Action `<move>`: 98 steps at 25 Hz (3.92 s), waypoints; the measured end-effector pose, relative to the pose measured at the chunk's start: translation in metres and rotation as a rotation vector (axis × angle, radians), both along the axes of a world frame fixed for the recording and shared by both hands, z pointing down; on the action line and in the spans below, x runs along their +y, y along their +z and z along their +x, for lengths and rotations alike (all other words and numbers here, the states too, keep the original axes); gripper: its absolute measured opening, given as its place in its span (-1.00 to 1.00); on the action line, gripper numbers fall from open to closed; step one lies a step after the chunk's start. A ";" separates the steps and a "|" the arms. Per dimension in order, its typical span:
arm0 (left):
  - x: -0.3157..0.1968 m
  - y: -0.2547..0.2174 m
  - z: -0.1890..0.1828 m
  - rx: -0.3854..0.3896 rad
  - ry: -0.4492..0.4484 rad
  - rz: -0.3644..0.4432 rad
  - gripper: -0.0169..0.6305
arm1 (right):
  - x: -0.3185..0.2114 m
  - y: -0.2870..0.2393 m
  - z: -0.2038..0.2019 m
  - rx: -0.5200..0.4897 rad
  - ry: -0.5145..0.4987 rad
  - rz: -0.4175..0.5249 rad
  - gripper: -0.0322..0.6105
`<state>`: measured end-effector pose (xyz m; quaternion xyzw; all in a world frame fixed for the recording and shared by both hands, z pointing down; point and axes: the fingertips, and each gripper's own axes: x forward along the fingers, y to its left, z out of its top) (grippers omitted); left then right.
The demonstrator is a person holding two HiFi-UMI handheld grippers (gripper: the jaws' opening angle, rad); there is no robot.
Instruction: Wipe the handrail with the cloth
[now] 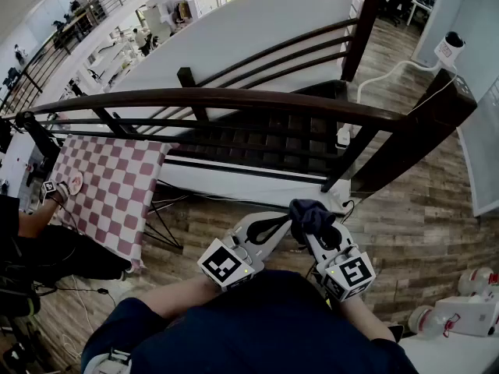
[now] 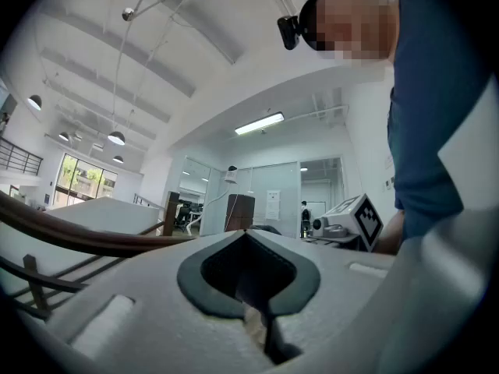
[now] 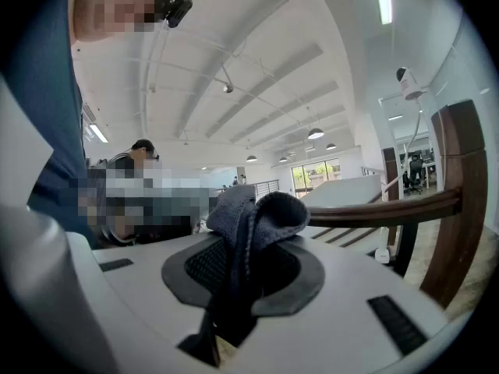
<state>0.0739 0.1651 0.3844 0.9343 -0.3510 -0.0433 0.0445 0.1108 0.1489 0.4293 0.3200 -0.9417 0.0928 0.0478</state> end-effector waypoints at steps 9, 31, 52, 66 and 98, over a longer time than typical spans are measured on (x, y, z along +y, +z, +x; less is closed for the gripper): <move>-0.008 0.001 0.005 -0.005 -0.007 0.008 -0.96 | -0.008 -0.001 0.004 0.009 -0.008 0.002 -0.62; -0.094 0.018 0.022 0.002 -0.072 0.027 -0.96 | -0.095 0.021 0.037 0.027 -0.017 -0.025 -0.62; -0.281 0.004 -0.029 0.043 0.158 0.024 -0.96 | -0.298 0.014 0.054 0.136 0.388 -0.026 -0.62; -0.339 0.006 0.091 -0.021 0.151 0.017 -0.96 | -0.420 0.033 0.230 0.201 0.510 -0.045 -0.62; -0.315 0.019 -0.176 0.079 -0.144 -0.026 -0.96 | -0.440 0.066 -0.106 0.477 0.187 -0.126 -0.62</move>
